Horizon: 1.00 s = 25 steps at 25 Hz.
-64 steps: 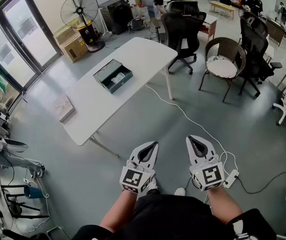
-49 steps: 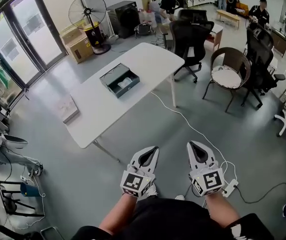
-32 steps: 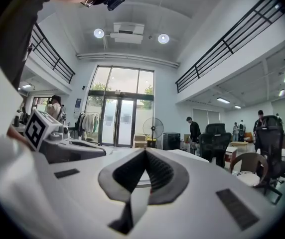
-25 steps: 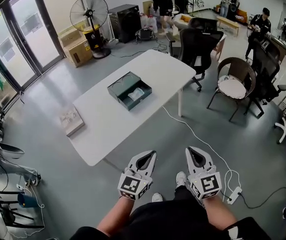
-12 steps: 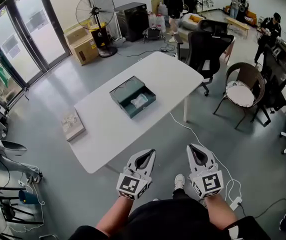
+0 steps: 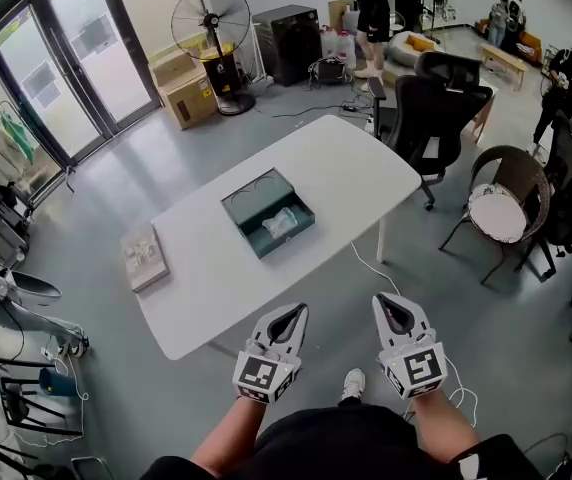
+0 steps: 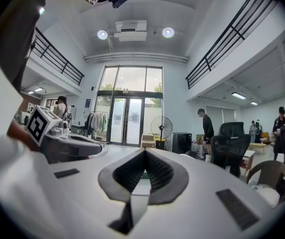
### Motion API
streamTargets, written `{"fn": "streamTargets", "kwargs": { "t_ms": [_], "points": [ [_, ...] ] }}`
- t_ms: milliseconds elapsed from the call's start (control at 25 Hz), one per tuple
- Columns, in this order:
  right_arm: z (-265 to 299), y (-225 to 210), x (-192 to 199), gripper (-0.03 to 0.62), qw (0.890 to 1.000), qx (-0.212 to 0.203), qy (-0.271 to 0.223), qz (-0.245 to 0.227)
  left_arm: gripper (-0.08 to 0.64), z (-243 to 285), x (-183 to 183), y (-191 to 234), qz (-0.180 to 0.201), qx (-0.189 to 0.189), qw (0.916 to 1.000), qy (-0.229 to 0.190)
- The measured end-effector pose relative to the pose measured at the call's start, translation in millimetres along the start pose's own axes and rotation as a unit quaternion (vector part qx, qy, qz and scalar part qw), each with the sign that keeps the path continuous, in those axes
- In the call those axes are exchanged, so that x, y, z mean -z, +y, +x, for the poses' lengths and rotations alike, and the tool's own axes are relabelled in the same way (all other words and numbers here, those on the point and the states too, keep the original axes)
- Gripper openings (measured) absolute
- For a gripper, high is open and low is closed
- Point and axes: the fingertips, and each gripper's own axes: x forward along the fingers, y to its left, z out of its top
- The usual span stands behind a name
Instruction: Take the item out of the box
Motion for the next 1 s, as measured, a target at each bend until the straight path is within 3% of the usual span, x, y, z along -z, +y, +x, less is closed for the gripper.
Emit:
{"fn": "streamTargets", "kwargs": {
  "t_ms": [520, 1000],
  "points": [
    [44, -74, 19, 0.006, 0.999, -0.050, 0.008, 0.014, 0.012, 70, 5, 13, -0.009, -0.053, 0.9984, 0.018],
    [129, -81, 22, 0.006, 0.996, -0.087, 0.006, 0.019, 0.012, 96, 6, 77, -0.019, -0.097, 0.9951, 0.006]
  ]
}}
